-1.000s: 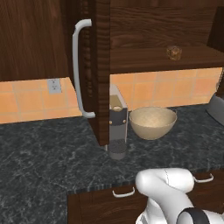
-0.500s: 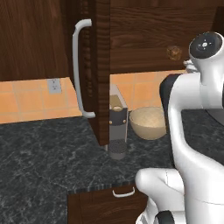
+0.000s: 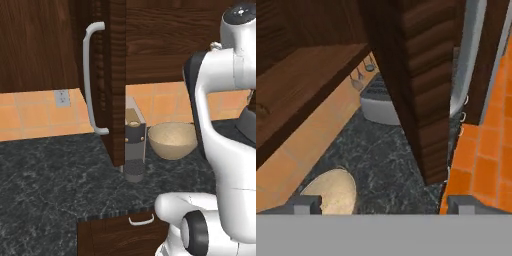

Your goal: Open the cabinet, pick up the bread from the cabinet and place it in the basket. Then move the basket to the dining counter.

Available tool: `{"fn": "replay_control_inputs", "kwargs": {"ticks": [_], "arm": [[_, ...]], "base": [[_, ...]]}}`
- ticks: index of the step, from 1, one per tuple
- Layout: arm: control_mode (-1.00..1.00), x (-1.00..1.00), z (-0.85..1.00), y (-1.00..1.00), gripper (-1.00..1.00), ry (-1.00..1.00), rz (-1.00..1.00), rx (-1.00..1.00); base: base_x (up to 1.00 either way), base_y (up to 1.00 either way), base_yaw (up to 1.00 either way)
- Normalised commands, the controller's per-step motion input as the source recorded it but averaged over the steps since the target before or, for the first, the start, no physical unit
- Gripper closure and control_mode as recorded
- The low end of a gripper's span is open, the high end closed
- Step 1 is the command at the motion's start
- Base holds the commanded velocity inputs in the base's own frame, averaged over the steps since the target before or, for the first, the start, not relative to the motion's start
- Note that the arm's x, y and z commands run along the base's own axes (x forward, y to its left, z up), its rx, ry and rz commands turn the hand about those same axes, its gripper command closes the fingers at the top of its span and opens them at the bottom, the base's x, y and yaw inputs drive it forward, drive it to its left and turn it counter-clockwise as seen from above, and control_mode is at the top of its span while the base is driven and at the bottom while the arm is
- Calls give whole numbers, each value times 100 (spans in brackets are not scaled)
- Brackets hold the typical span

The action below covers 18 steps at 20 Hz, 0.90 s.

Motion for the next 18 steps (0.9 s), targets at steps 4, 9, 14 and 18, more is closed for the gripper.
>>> {"fn": "replay_control_inputs", "kwargs": {"ticks": [4,9,14,18], "arm": [[-100,28,-3,16,-100,-59,-66,24],[-100,9,2,27,-100,-38,-71,32],[-100,21,0,3,-100,-55,-62,33],[-100,19,-22,-14,-100,-64,-47,17]], "base": [[0,0,0],[0,0,0],[0,0,0],[0,0,0]]}}
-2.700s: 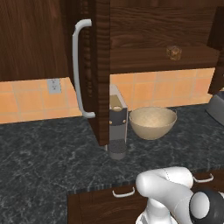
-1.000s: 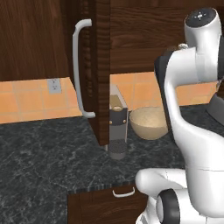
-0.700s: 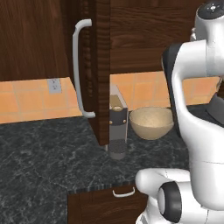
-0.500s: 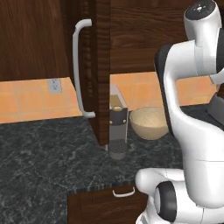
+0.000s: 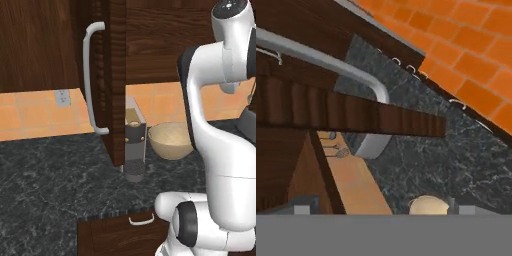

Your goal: Open the cabinet, pick up the bread from the cabinet and place it in the basket. Then move the basket to the dining counter.

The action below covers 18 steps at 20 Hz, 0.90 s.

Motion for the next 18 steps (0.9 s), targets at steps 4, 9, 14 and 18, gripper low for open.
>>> {"fn": "replay_control_inputs", "kwargs": {"ticks": [4,9,14,18], "arm": [[-100,15,-34,-15,-100,-54,-44,3],[-100,8,-20,-25,-100,-33,-41,0],[-100,-3,-7,-23,-100,-5,-41,0],[-100,4,0,-58,-100,-14,-41,0]], "base": [[0,0,0],[0,0,0],[0,0,0],[0,0,0]]}}
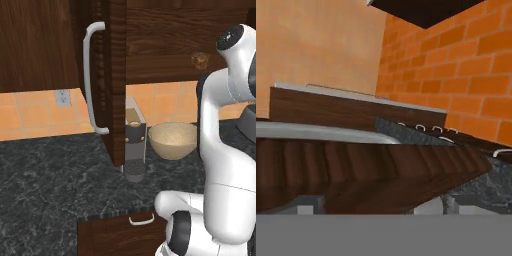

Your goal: Open the cabinet, pick up the bread from the cabinet and place it in the basket. Then move the basket to the dining counter.

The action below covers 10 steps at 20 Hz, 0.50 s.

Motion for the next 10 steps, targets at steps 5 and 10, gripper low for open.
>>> {"fn": "replay_control_inputs", "kwargs": {"ticks": [5,10], "arm": [[-100,4,-6,-100,-100,-19,-35,2],[-100,0,-23,-100,-100,-27,-20,11]], "base": [[0,0,0],[0,0,0]]}}
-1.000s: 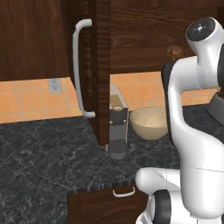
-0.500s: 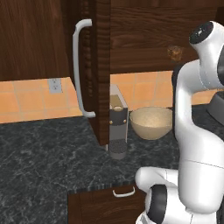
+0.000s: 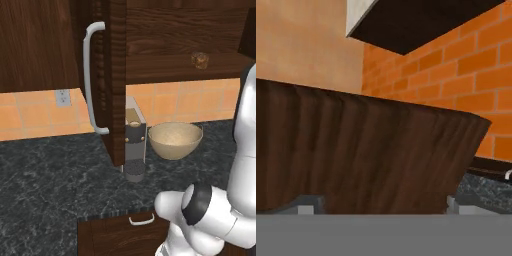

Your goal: Open the cabinet, pick up the bread from the cabinet and place it in the basket. Then move the basket to the dining counter.

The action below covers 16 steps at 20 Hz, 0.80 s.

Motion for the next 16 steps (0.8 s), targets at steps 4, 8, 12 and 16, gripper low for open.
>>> {"fn": "replay_control_inputs", "kwargs": {"ticks": [4,8,12,16], "arm": [[-100,21,-44,-31,-100,-25,-8,1],[-100,41,-56,70,-100,-31,3,-4],[-100,20,-50,100,-100,-12,3,-23],[-100,0,-8,100,-100,23,12,-52]], "base": [[0,0,0],[0,0,0],[0,0,0],[0,0,0]]}}
